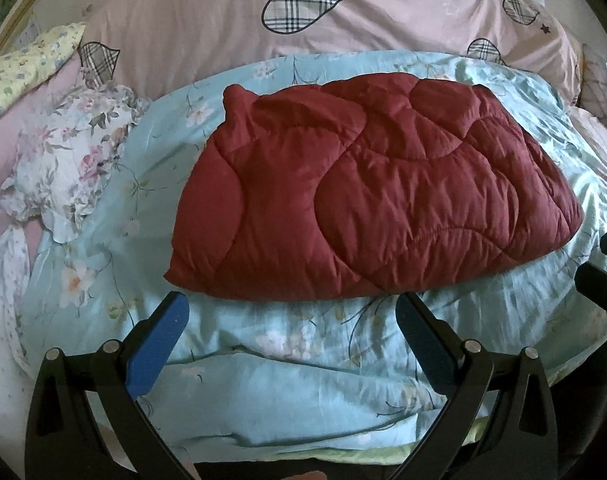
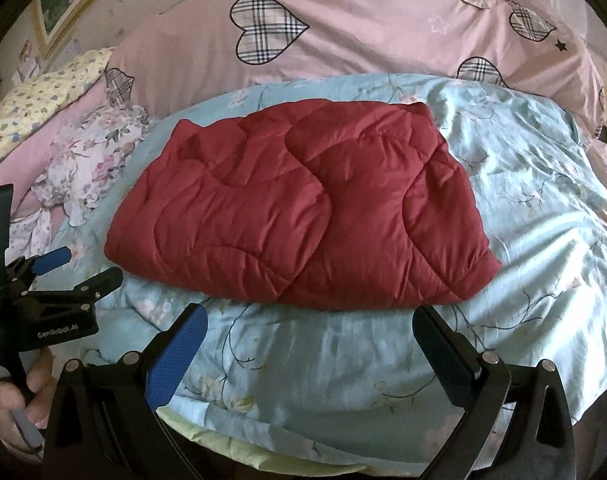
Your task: Fold large clothes
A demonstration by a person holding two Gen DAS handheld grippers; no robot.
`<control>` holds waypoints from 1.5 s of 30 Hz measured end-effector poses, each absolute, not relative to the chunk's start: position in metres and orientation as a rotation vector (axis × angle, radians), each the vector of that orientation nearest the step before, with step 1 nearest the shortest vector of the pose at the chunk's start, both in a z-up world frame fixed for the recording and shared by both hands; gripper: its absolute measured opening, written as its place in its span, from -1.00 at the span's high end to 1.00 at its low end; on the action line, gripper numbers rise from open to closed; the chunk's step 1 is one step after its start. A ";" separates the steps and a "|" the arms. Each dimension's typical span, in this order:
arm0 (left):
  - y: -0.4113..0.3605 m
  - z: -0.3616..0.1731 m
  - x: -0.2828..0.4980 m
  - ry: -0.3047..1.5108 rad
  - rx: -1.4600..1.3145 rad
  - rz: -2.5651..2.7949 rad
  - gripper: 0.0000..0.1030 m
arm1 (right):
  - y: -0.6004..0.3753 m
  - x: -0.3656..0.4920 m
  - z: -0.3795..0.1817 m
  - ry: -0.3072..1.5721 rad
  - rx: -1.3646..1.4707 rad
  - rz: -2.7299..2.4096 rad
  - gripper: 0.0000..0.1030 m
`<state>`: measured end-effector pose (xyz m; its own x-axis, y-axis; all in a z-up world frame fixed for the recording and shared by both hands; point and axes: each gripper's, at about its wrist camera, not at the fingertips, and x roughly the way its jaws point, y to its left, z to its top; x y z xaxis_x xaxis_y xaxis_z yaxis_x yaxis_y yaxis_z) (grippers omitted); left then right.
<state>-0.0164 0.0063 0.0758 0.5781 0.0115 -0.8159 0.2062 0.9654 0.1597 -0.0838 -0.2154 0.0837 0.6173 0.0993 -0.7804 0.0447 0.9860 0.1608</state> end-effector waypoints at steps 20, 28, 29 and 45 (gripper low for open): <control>0.002 0.059 0.010 0.991 0.210 -0.090 -1.00 | -0.221 -0.051 0.066 0.947 0.183 0.004 -1.00; 0.002 0.059 0.013 0.990 0.211 -0.091 -1.00 | -0.221 -0.043 0.063 0.957 0.183 0.009 -1.00; 0.001 0.059 0.013 0.991 0.212 -0.090 -1.00 | -0.220 -0.043 0.063 0.960 0.184 0.008 -1.00; -0.001 0.061 0.017 0.984 0.207 -0.096 -1.00 | -0.219 -0.040 0.062 0.965 0.191 0.005 -1.00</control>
